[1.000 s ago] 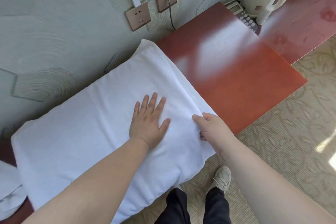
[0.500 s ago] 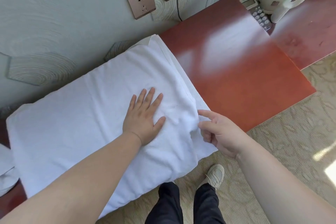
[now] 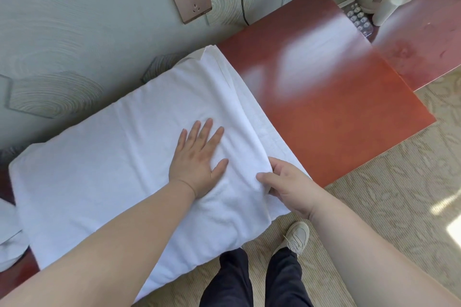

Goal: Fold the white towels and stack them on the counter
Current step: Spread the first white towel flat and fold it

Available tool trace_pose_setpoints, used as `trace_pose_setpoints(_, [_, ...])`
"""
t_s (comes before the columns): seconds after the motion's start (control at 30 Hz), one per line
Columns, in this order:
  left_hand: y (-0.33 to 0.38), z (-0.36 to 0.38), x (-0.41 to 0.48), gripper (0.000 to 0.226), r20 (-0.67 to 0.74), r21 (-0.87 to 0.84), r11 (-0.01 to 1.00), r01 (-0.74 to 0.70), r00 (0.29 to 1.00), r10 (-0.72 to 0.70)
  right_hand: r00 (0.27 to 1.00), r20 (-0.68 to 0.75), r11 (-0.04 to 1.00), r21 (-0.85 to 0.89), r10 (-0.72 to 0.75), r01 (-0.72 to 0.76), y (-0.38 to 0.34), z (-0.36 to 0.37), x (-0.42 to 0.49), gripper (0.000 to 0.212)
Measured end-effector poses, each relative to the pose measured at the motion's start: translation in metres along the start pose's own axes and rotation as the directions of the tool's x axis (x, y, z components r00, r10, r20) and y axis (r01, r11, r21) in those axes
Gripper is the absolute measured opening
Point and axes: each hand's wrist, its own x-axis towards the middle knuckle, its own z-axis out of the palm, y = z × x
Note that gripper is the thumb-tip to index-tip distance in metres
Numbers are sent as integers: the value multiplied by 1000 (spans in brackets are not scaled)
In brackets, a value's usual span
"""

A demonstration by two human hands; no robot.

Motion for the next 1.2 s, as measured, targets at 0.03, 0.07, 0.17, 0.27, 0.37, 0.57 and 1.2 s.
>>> trace_pose_setpoints(0.03, [0,0,0,76,0,2,1000,1,1000,-1,1000,-12,1000,21,7,-7,4,-3,-2,41])
trace_pose_setpoints(0.07, [0,0,0,76,1,4,1000,1,1000,-1,1000,-17,999,29,16,-16,8,-8,-6,44])
trace_pose_setpoints(0.17, [0,1,0,76,3,13,1000,1,1000,-1,996,68,995,73,64,-69,19,-25,-23,46])
trace_pose_setpoints(0.27, [0,0,0,76,4,13,1000,2,1000,-2,973,193,966,197,128,-166,23,-33,-41,39])
trace_pose_setpoints(0.37, [0,-1,0,76,0,6,1000,1,1000,-1,963,219,977,112,156,-183,26,-37,-51,33])
trace_pose_setpoints(0.57, [1,-2,0,75,10,11,1000,1,1000,-1,997,46,978,197,57,-65,38,-34,-55,42])
trace_pose_setpoints(1.2, [0,1,0,77,-8,17,1000,-3,1000,3,810,-519,687,-694,-272,-213,61,-38,-77,35])
